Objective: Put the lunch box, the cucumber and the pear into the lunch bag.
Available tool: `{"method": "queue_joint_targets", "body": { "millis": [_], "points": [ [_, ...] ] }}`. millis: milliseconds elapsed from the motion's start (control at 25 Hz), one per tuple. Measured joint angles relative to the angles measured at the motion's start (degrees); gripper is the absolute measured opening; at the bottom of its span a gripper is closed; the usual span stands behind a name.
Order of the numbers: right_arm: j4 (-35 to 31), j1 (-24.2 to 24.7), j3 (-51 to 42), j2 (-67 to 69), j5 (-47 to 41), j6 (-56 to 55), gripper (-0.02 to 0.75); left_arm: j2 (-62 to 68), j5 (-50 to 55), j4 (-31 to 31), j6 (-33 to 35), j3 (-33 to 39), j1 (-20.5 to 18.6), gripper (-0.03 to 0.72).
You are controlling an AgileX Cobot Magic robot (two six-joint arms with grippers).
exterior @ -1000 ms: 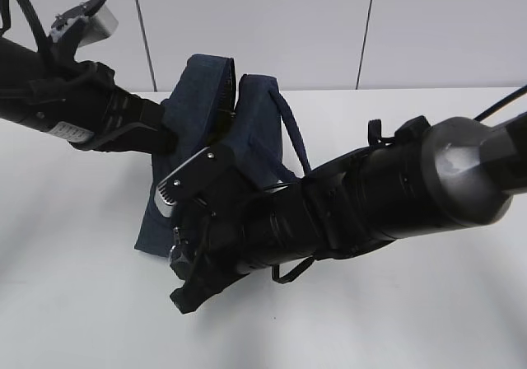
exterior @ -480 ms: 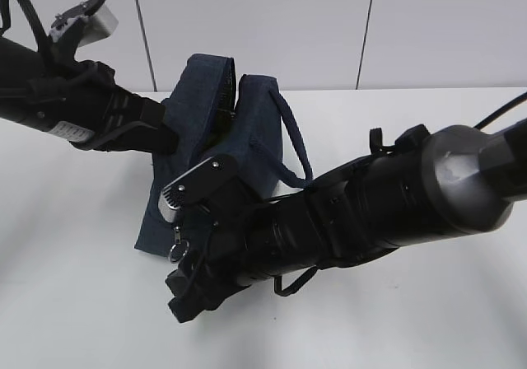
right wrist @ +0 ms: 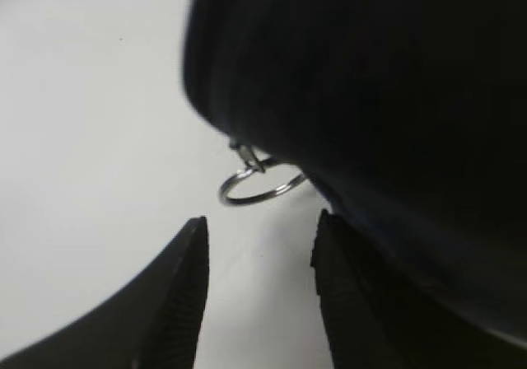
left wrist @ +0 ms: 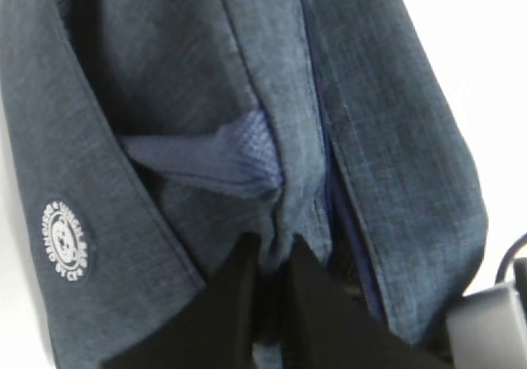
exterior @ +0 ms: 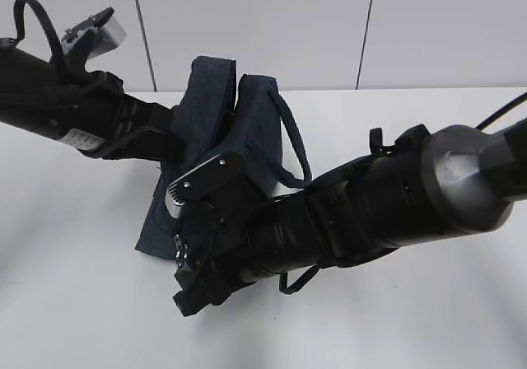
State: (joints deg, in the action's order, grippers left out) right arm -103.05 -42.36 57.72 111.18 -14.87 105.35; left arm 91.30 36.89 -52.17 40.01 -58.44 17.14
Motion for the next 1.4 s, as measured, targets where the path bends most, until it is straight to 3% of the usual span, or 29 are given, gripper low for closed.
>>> {"method": "queue_joint_targets", "body": {
  "millis": [520, 1000, 1400],
  "points": [
    [0.0, 0.0, 0.0, 0.0, 0.7, 1.4, 0.36, 0.9, -1.8, -4.5, 0.5, 0.0, 0.3, 0.003],
    [-0.1, -0.2, 0.0, 0.0, 6.5, -1.3, 0.358, 3.3, -6.3, -7.6, 1.6, 0.0, 3.6, 0.003],
    [-0.3, -0.3, 0.0, 0.0, 8.7, -1.7, 0.302, 3.5, -6.9, -9.5, 3.0, 0.0, 3.6, 0.003]
  ]
}}
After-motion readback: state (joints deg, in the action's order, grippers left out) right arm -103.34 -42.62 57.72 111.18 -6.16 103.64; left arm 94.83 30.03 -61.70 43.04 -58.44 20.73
